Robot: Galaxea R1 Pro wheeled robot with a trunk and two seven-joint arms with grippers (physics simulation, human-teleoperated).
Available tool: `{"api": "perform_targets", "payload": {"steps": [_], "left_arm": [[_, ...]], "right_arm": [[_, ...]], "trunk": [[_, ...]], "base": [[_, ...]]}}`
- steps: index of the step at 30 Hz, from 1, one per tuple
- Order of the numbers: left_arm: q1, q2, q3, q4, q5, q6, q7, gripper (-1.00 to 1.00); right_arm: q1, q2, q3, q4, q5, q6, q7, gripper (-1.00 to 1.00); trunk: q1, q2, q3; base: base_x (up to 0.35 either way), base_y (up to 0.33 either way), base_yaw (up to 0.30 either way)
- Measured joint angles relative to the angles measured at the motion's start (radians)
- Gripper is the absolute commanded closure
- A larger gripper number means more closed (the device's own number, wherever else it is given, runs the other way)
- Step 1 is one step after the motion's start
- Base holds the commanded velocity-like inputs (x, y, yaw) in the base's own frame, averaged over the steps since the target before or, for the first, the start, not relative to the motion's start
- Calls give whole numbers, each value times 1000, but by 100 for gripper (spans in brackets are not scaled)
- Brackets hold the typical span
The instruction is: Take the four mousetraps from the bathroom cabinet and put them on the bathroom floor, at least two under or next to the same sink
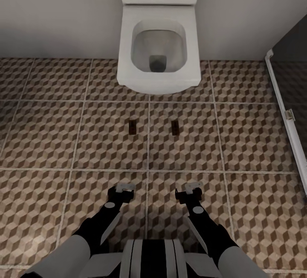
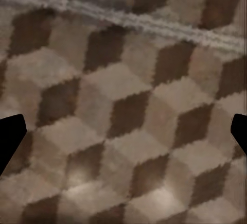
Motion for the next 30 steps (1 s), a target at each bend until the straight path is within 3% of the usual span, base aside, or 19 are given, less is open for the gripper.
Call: {"api": "perform_targets", "payload": {"steps": [9, 16, 30], "left_arm": [[1, 7, 1, 86, 1, -14, -1, -100], [2, 7, 1, 139, 0, -100, 4, -100], [2, 7, 1, 161, 0, -145, 6, -100]], "right_arm": [[0, -8, -1, -1, -1, -23, 2, -100], [0, -10, -1, -1, -2, -25, 1, -100], [0, -10, -1, -1, -2, -26, 0, -100]], "trunk": [[-35, 63, 28], [-61, 112, 50], [-115, 210, 110]], "base": [[0, 0, 0], [0, 0, 0], [0, 0, 0]]}}
